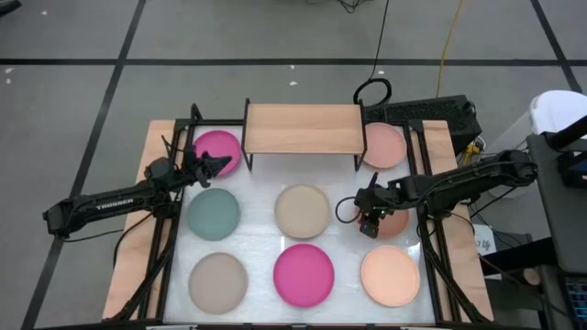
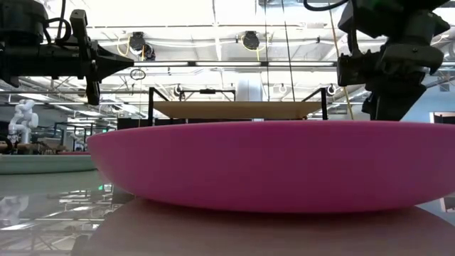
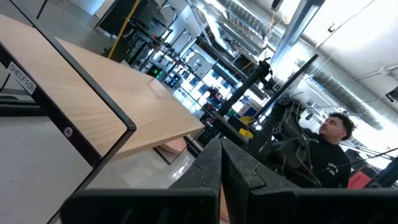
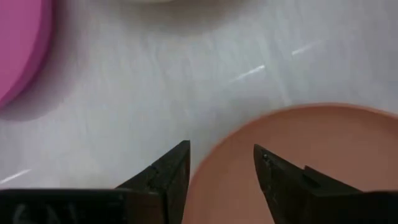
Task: Place and stack plates onto a shelf
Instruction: Put the brown plate on the shelf
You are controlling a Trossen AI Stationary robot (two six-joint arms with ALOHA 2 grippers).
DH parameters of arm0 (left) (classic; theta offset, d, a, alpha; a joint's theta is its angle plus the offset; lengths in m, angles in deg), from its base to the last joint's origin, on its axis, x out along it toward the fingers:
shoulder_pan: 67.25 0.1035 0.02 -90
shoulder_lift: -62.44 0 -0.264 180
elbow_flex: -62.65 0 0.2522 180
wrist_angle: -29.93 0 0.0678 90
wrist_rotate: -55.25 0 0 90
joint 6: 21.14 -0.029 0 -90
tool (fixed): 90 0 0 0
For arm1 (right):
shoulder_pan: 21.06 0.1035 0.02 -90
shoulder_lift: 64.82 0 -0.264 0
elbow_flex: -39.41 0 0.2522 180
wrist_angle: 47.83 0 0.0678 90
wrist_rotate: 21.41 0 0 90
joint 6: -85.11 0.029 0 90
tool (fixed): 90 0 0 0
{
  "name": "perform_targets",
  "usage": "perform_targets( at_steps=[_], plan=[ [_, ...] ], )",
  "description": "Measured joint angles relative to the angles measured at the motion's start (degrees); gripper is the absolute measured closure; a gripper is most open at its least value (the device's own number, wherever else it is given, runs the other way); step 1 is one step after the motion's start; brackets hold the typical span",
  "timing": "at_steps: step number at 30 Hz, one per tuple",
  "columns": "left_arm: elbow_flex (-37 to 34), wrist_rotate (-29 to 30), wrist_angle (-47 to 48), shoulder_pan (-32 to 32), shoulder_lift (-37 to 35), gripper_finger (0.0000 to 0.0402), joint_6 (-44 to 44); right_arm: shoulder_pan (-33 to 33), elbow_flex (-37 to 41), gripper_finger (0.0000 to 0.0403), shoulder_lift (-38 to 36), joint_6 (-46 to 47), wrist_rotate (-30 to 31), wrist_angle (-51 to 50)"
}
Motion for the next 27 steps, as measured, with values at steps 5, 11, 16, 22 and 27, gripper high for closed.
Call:
perform_targets(
  at_steps=[5, 11, 16, 22, 27],
  plan=[
    [0.0, 0.0, 0.0, 0.0, 0.0, 0.0398, 0.0, 1.0, 1.2, 0.0245, 0.0, 0.9, 1.6, 2.4],
    [0.0, 0.0, 0.0, 0.0, 0.0, 0.0398, 0.0, 1.1, 3.5, 0.0245, 0.4, 2.9, 1.7, 4.0],
    [0.0, 0.0, 0.0, 0.0, 0.0, 0.0398, 0.0, 1.9, 4.2, 0.0245, 3.0, 3.6, 1.6, 6.2],
    [0.0, 0.0, -0.1, 0.0, 0.0, 0.0398, 0.4, 2.2, 4.1, 0.0245, 7.3, 4.4, 1.5, 6.5],
    [0.0, 0.0, -0.1, 0.0, 0.0, 0.0398, 0.3, 2.2, 4.0, 0.025, 8.3, 5.3, 1.7, 6.7]
  ],
)
